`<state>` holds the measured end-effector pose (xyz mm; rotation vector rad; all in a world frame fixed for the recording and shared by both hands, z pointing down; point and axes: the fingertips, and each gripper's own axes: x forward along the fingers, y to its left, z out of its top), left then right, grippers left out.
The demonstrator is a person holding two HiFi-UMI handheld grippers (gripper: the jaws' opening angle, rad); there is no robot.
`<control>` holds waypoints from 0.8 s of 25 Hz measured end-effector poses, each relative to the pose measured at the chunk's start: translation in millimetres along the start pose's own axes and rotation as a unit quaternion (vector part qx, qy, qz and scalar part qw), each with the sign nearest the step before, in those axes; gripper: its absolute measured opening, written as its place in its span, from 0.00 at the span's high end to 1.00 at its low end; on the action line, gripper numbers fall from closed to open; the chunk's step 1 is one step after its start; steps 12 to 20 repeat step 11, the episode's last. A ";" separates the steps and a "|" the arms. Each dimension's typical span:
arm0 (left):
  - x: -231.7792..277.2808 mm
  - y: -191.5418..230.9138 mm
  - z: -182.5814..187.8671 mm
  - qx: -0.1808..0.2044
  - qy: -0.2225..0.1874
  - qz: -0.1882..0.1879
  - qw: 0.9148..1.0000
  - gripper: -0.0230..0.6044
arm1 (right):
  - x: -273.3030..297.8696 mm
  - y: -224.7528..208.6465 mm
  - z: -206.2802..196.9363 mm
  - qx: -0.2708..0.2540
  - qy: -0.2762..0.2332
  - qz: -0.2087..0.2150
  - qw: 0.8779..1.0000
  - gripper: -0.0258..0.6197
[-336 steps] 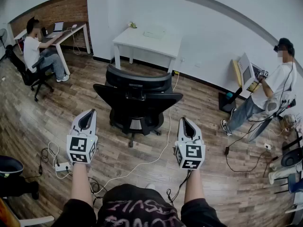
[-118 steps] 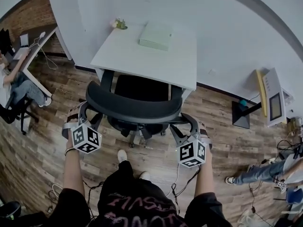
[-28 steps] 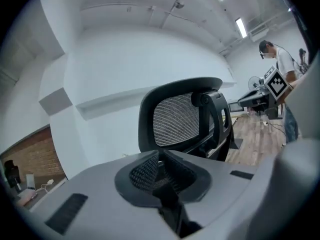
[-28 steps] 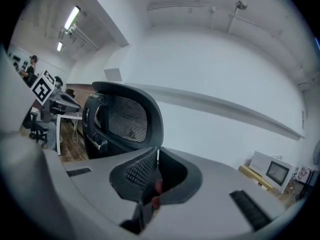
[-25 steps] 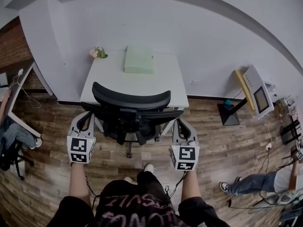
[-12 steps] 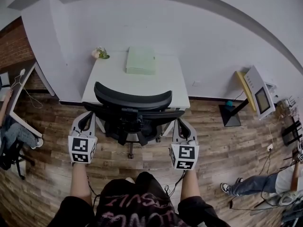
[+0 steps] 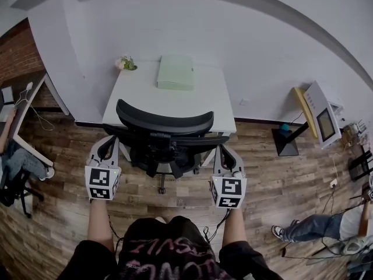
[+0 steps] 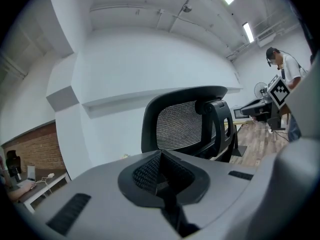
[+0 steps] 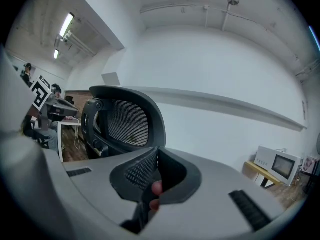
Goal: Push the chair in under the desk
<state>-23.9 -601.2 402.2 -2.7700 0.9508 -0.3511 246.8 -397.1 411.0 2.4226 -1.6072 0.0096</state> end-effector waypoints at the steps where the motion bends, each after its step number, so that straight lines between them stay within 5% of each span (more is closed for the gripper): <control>1: 0.2 0.9 0.4 0.001 -0.001 0.001 1.000 0.94 | 2.0 1.3 -0.3 0.000 0.000 0.003 1.000 0.92; 20: 6.4 -1.0 -4.2 0.011 0.005 -0.004 1.000 0.94 | 11.2 7.0 1.4 -0.007 -0.003 0.012 1.000 0.92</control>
